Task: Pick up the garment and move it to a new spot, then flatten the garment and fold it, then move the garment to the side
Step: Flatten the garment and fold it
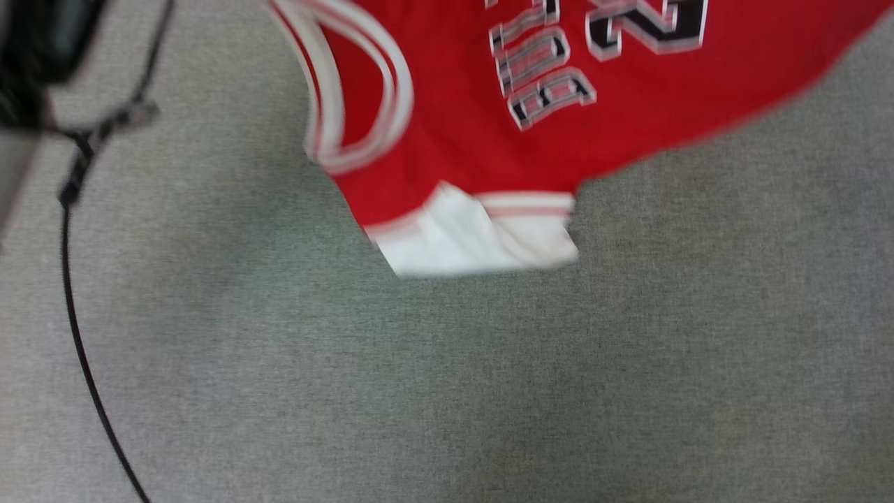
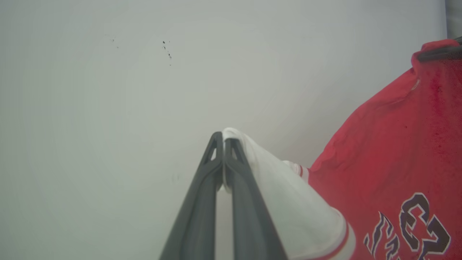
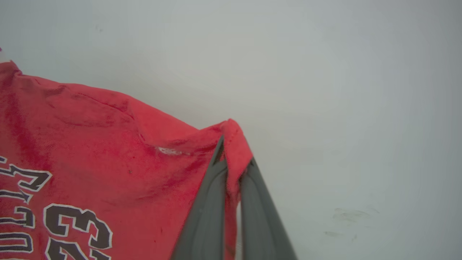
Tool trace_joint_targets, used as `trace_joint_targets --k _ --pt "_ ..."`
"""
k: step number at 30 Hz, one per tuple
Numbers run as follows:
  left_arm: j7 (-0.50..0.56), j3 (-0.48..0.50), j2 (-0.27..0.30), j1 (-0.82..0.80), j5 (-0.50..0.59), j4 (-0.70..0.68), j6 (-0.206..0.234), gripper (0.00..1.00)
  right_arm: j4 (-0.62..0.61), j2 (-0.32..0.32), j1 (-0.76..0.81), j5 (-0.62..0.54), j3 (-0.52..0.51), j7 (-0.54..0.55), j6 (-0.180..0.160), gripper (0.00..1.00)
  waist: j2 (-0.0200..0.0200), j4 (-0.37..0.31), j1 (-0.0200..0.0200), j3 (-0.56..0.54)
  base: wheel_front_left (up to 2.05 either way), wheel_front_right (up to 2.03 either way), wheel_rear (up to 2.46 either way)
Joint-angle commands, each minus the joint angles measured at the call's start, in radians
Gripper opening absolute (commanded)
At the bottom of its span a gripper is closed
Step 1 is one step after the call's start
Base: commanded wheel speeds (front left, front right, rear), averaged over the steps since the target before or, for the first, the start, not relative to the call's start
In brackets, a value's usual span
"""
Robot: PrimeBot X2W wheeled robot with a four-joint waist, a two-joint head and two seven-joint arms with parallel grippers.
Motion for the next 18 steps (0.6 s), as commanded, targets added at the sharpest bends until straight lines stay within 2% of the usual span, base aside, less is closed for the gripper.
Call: trace_joint_targets --k 1,9,18 --pt "0.006 0.009 -0.01 -0.055 0.008 0.027 -0.012 0.0 0.02 0.014 -0.048 -0.018 -0.006 -0.008 -0.001 0.0 0.0 -0.016 -0.0001 0.026 0.0 0.0 0.0" --pt "0.017 0.022 -0.078 -0.371 0.035 0.239 -0.094 0.0 0.169 0.086 -0.301 -0.119 0.003 -0.052 -0.001 0.0 0.0 -0.03 -0.0001 0.085 0.0 0.0 0.0" --pt "-0.037 0.011 -0.134 -0.589 0.057 0.478 -0.163 0.0 0.333 0.107 -0.499 -0.158 0.077 -0.129 -0.001 0.0 0.0 -0.02 -0.0001 0.12 0.0 0.0 0.0"
